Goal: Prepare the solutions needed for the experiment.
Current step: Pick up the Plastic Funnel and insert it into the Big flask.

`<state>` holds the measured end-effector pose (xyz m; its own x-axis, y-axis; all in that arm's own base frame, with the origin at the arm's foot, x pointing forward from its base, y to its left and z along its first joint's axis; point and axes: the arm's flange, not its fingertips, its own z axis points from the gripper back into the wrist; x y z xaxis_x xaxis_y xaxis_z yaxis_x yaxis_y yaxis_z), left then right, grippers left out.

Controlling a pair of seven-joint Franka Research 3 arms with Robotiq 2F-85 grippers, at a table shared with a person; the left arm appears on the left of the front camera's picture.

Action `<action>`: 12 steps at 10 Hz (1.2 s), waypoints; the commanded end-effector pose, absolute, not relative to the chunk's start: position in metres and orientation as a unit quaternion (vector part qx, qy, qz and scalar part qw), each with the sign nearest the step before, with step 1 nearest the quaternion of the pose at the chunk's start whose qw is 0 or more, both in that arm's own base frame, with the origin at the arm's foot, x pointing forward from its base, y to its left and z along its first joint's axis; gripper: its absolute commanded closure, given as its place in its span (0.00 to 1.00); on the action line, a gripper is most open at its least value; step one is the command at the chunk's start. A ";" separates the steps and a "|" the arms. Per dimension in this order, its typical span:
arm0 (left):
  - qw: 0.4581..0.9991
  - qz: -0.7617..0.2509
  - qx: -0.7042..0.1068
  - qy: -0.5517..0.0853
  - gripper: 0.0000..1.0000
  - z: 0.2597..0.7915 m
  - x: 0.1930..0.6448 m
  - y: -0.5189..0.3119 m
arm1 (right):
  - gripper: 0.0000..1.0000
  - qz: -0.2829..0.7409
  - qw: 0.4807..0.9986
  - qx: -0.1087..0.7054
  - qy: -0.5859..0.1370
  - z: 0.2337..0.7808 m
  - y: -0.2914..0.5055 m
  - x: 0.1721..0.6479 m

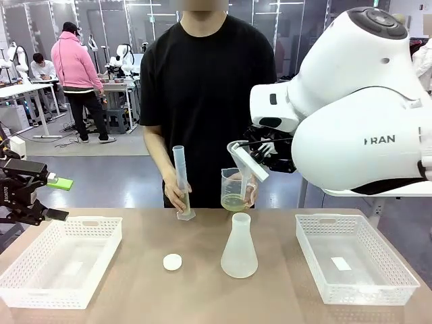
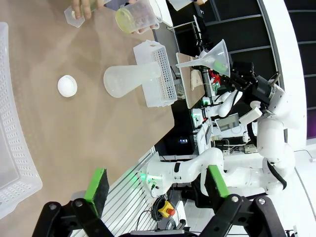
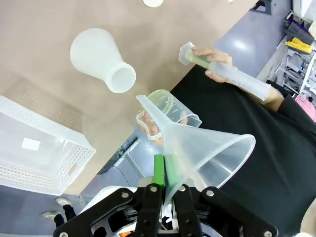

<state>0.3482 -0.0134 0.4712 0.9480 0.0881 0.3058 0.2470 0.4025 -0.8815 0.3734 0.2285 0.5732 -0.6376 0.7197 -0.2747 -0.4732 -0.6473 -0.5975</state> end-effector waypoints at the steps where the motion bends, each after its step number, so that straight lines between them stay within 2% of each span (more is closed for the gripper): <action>1: 0.816 -0.047 -0.555 -0.155 0.00 0.474 0.350 -0.016 | 0.97 0.868 0.356 -0.249 -0.241 0.577 0.225 0.371; 5: 0.816 -0.047 -0.555 -0.155 0.00 0.474 0.350 -0.016 | 0.97 0.870 0.347 -0.253 -0.241 0.575 0.226 0.374; 12: 0.816 -0.047 -0.555 -0.155 0.00 0.474 0.350 -0.016 | 0.97 0.876 0.357 -0.230 -0.230 0.533 0.217 0.395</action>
<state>0.3482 -0.0133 0.4712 0.9480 0.0885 0.3058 0.2468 0.4025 -0.8815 0.3921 0.2206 0.5390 -0.6272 0.7362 -0.2543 -0.5325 -0.6436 -0.5498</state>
